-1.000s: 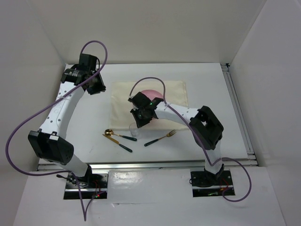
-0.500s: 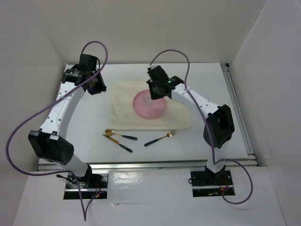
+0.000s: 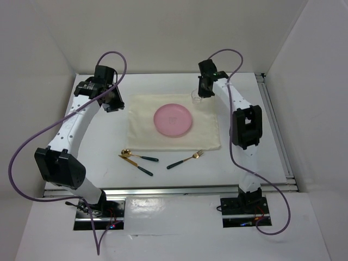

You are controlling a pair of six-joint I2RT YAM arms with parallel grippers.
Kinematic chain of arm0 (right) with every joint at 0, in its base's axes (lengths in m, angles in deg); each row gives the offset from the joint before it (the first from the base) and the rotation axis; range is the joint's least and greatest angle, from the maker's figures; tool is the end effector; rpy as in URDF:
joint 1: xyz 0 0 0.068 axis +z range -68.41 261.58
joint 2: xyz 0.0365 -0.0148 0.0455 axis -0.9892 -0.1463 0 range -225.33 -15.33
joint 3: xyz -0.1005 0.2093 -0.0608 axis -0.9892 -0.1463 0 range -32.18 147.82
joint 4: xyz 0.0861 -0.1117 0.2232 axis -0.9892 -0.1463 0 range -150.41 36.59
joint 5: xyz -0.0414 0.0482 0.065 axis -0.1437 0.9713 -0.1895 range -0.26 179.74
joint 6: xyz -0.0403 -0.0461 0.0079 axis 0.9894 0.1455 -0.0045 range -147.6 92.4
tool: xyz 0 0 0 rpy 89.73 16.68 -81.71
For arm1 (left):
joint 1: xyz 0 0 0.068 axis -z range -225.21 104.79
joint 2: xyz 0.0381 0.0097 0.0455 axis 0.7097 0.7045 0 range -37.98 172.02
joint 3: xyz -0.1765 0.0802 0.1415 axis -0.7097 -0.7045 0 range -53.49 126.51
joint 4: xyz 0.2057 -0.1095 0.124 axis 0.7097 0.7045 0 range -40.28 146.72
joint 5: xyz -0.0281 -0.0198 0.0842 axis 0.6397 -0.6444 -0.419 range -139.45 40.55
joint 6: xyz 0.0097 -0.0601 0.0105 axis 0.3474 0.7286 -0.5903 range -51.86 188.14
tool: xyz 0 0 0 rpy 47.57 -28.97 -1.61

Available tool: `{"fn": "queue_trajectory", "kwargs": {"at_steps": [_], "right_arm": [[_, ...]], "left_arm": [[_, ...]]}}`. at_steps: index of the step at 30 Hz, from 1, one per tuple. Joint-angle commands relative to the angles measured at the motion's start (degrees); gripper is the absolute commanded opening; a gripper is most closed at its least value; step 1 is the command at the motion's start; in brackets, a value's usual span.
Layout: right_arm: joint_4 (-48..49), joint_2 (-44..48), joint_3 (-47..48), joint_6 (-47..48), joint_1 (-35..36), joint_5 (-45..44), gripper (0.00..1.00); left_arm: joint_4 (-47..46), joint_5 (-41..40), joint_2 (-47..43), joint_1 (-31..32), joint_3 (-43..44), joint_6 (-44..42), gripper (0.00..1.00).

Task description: Set the dinner table for one person

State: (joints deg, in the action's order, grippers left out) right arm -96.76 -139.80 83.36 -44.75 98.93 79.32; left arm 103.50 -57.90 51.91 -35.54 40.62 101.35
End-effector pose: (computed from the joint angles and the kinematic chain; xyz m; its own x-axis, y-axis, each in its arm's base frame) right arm 0.4582 0.1344 0.2291 -0.7768 0.0612 -0.6268 0.0434 0.9981 0.0438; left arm 0.3363 -0.0504 0.3300 -0.6673 -0.4358 -0.6040 -0.3504 0.8993 -0.2617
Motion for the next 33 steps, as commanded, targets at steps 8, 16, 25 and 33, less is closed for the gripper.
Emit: {"fn": "queue_trajectory", "kwargs": {"at_steps": [8,16,25,33], "right_arm": [[-1.2,-8.7,6.7,-2.6,-4.6,-1.1,0.03],[-0.7,-5.3,6.7,-3.2,-5.1,4.2,0.72],[1.9,10.1,-1.8,-3.2,-4.5,6.4,0.82],[22.4,31.1,-37.0,8.3,15.1,17.7,0.72]], "left_arm": [[-1.1,0.9,0.9,0.3,-0.8,0.2,0.40],[-1.1,1.4,1.4,0.3,-1.3,0.2,0.40],[-2.2,-2.6,0.6,2.5,-7.0,3.9,0.42],[-3.9,-5.4,-6.0,1.1,-18.9,11.9,0.43]]}}
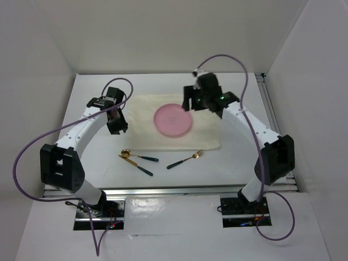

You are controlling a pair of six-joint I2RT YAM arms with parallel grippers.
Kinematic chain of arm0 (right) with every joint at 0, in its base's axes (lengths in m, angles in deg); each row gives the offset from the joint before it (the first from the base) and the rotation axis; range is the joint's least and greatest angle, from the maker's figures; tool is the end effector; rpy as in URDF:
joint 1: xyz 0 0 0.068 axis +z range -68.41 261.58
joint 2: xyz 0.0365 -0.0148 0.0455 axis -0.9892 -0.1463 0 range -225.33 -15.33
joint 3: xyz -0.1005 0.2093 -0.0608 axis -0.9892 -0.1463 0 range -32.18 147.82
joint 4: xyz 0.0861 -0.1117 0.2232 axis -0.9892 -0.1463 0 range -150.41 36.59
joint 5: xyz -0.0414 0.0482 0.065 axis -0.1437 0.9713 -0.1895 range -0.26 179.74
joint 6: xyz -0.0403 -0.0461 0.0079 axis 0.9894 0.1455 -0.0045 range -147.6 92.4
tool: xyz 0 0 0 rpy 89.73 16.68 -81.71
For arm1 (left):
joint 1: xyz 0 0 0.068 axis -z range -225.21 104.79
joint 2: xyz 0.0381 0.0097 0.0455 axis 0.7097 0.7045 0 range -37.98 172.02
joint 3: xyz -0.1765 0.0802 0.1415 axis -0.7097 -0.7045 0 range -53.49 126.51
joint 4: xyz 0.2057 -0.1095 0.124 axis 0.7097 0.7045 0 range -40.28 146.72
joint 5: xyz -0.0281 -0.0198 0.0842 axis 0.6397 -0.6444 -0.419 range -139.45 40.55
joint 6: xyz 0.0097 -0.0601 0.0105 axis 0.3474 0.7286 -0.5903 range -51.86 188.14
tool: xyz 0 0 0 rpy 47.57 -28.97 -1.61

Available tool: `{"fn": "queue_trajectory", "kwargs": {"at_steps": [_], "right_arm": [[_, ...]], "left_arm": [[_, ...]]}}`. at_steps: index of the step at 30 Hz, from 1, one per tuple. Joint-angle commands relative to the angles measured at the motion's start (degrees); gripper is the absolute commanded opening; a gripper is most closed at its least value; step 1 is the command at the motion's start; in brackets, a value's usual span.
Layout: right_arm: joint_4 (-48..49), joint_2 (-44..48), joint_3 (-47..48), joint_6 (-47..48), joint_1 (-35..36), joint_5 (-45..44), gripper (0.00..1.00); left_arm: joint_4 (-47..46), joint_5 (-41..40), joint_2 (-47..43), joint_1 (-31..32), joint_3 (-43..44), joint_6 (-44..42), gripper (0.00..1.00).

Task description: Set the dinner table for one person

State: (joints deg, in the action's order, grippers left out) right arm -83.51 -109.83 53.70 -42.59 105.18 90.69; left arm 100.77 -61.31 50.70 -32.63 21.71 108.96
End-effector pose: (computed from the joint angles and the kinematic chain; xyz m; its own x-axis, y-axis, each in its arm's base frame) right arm 0.3534 0.1553 0.2894 -0.6603 -0.0062 -0.7510 -0.2498 0.9448 0.2118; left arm 0.3153 -0.0605 0.2359 -0.7498 -0.4881 -0.4468 -0.4799 0.8660 -0.1408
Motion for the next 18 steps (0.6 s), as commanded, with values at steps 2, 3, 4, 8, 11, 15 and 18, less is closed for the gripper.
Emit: {"fn": "queue_trajectory", "kwargs": {"at_steps": [2,3,4,8,11,15,18], "right_arm": [[10.8,0.2,-9.8,7.4,14.1,4.9,0.72],[10.8,-0.9,-9.8,8.2,18.7,4.3,0.72],[10.8,-2.1,-9.8,9.3,20.9,3.5,0.72],[10.7,-9.9,-5.5,11.3,28.9,-0.8,0.78],[10.1,-13.4,-3.1,13.6,32.8,-2.0,0.79],[9.5,-18.9,-0.6,15.4,34.7,-2.0,0.79],[9.5,-22.4,0.2,15.9,35.2,-2.0,0.74]], "left_arm": [[-0.3,-2.0,-5.5,-3.7,0.0,5.7,0.43],[-0.2,-2.0,-6.1,-4.2,0.0,5.7,0.43],[0.4,-2.0,-6.6,-4.8,0.9,6.4,0.43],[2.2,-1.5,-8.1,-6.6,3.8,10.7,0.43],[-3.0,0.4,-13.7,-6.6,2.0,12.1,0.43],[-3.9,1.2,-13.9,-7.1,2.3,11.4,0.43],[-0.2,0.7,-11.5,-7.1,5.4,10.3,0.43]]}}
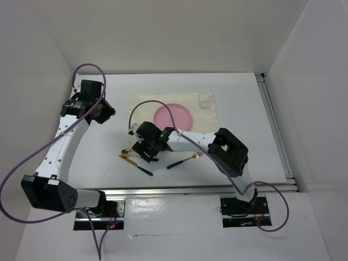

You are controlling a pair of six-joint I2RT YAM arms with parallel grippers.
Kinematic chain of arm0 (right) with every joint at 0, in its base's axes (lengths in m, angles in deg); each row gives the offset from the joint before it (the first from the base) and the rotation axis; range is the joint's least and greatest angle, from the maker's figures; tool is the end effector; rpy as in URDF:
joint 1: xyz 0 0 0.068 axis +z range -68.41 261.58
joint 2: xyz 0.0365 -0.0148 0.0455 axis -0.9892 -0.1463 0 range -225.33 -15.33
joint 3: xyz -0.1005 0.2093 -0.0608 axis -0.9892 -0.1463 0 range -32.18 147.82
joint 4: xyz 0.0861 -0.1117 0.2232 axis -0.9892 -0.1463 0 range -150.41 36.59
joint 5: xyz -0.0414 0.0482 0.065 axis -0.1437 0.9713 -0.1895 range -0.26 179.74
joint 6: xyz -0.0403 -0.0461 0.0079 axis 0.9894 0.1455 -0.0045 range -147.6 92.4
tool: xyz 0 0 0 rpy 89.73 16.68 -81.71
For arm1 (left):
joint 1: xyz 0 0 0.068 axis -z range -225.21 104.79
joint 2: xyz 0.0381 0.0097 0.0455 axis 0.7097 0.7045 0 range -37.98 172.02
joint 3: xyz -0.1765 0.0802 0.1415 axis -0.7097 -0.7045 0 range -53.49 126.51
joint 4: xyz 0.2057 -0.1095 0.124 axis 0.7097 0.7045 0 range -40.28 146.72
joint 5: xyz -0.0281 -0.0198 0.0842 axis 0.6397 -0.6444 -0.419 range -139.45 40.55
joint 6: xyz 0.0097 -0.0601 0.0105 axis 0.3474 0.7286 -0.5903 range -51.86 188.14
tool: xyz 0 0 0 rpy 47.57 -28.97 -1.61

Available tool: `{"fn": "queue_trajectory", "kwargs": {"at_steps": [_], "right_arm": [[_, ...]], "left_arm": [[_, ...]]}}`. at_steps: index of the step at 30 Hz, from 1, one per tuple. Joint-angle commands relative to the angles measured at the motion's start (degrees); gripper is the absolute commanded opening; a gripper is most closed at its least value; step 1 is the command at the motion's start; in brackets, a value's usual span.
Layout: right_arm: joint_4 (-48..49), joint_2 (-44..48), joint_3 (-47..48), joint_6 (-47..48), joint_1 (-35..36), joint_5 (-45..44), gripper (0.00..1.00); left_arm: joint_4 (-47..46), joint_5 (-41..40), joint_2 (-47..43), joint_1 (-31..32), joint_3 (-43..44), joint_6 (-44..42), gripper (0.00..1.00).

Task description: Set the dinner table for one person

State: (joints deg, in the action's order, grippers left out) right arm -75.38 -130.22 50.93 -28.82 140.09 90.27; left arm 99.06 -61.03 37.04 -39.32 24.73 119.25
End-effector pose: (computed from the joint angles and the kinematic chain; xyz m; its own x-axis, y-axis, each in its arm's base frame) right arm 0.2243 0.3671 0.1453 -0.4394 -0.6764 -0.5911 -0.8464 0.5322 0.0201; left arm 0.2868 -0.0202 0.3230 -0.4209 -0.7231 -0.5477 -0.5819 0.6784 -0.4485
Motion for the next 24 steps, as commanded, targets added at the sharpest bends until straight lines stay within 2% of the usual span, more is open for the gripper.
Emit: {"fn": "queue_trajectory", "kwargs": {"at_steps": [1,2,7,11,17,24], "right_arm": [[1.4,-3.0,3.6,2.2,0.3,-1.6,0.72],[1.4,-3.1,3.6,2.2,0.8,-1.6,0.69],[1.4,-3.1,1.7,2.2,1.4,-1.6,0.64],[0.9,-3.7,1.1,2.2,2.6,-2.2,0.56],[-0.3,-3.7,0.5,2.2,3.1,-3.3,0.34],[-1.4,-4.2,0.5,2.7,3.1,-2.7,0.31]], "left_arm": [[1.5,0.4,2.8,-0.4,2.4,0.0,0.43],[1.5,0.4,2.8,-0.4,2.4,0.0,0.43],[0.9,0.4,2.3,-1.0,1.3,-1.2,0.43],[0.9,0.4,2.3,-1.5,1.3,-1.7,0.43],[0.9,0.4,2.3,-1.5,1.3,-2.8,0.43],[0.9,0.4,2.3,-1.5,0.8,-2.8,0.43]]}}
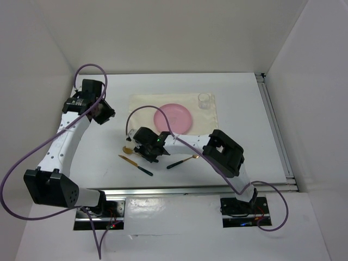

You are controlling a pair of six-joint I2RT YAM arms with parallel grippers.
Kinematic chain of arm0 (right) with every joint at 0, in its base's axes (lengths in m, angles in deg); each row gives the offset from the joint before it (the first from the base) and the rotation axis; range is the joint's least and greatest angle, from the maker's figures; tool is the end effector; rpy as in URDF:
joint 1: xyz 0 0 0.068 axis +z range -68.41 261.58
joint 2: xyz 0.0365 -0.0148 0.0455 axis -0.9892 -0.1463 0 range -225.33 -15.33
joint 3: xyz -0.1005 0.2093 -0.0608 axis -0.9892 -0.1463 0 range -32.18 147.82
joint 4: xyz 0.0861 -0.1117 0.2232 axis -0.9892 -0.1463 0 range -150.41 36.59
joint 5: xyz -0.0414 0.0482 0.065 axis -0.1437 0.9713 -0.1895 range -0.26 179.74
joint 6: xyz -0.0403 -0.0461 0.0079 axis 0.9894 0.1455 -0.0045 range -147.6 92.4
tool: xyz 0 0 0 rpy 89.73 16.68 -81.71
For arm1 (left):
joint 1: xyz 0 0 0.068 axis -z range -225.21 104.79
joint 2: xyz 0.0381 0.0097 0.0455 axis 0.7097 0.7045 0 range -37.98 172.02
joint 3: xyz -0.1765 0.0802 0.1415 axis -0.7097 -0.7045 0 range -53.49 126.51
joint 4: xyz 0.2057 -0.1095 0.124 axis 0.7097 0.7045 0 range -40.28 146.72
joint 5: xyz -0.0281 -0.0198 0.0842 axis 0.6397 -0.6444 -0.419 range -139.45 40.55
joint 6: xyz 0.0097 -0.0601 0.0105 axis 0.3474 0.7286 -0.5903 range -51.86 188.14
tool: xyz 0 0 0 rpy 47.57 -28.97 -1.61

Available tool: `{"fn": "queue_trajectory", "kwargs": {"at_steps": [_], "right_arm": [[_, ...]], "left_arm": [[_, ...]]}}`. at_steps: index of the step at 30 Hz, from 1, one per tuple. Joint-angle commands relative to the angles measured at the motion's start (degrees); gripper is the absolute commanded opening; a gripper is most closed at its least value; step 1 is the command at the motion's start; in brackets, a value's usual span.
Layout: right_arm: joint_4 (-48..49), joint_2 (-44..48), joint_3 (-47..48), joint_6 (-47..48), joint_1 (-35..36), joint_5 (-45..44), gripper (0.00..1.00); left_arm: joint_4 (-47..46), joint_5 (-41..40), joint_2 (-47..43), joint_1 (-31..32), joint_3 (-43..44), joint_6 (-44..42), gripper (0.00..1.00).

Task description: Set the dinner table for one person

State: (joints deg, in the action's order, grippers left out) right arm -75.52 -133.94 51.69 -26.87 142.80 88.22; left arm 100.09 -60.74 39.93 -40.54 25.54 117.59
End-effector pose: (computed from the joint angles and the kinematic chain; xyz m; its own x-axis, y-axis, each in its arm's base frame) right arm 0.2099 0.3796 0.1225 -0.3920 -0.7400 -0.5465 -0.8742 0.4847 -0.0291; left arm 0.2962 -0.0150 0.3124 -0.4548 -0.7104 -0.5371 -0.6045 0.6891 -0.3996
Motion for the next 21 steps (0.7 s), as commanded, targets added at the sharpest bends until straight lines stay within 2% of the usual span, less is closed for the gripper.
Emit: {"fn": "queue_trajectory", "kwargs": {"at_steps": [1,3,4,11,12,21], "right_arm": [[-1.3,-0.5,-0.3,1.3,0.4,-0.7,0.28],[-1.3,-0.5,0.2,1.8,0.4,-0.2,0.16],[-1.3,-0.5,1.1,1.8,0.4,-0.2,0.13],[0.0,5.7,2.3,3.0,1.5,-0.2,0.11],[0.0,6.4,2.3,3.0,1.5,-0.2,0.08],[0.4,12.0,1.1,3.0,1.5,-3.6,0.06]], "left_arm": [[-0.6,0.1,-0.6,-0.3,0.0,-1.1,0.43],[-0.6,0.1,-0.6,-0.3,0.0,-1.1,0.43],[-0.6,0.1,-0.6,-0.3,0.0,-1.1,0.43],[-1.2,1.2,-1.1,-0.3,0.0,-1.1,0.43],[-1.2,1.2,-1.1,-0.3,0.0,-1.1,0.43],[-1.2,1.2,-1.1,-0.3,1.7,-1.6,0.43]]}}
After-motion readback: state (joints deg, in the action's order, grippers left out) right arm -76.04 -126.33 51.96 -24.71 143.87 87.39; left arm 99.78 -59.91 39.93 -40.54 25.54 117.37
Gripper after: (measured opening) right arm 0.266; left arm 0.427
